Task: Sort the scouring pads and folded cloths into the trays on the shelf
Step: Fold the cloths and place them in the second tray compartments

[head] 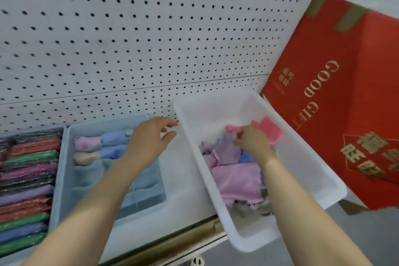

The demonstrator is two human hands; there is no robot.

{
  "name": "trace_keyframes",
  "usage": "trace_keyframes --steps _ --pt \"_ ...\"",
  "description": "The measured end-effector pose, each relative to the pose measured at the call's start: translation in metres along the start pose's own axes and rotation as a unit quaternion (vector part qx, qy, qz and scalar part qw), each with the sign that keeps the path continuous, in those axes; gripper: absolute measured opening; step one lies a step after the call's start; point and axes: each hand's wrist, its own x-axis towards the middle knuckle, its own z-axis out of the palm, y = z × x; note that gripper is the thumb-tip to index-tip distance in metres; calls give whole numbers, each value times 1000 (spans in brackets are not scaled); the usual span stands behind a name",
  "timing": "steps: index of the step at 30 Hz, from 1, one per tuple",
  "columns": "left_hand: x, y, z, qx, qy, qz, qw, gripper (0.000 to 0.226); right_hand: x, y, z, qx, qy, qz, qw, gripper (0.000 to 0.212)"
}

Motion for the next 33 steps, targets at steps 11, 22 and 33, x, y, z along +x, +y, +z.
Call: trace_keyframes --steps 11,22,33 --pt "15 45 32 -21 -40 6 999 26 28 4 1 -82 -52 -56 994 24" --pt "37 74 -9 -115 -43 86 989 64 -6 -70 -88 397 -137 -305 855 12" --pt "39 87 -86 -311 44 61 947 12 -26 -107 -133 345 -125 -349 862 13"
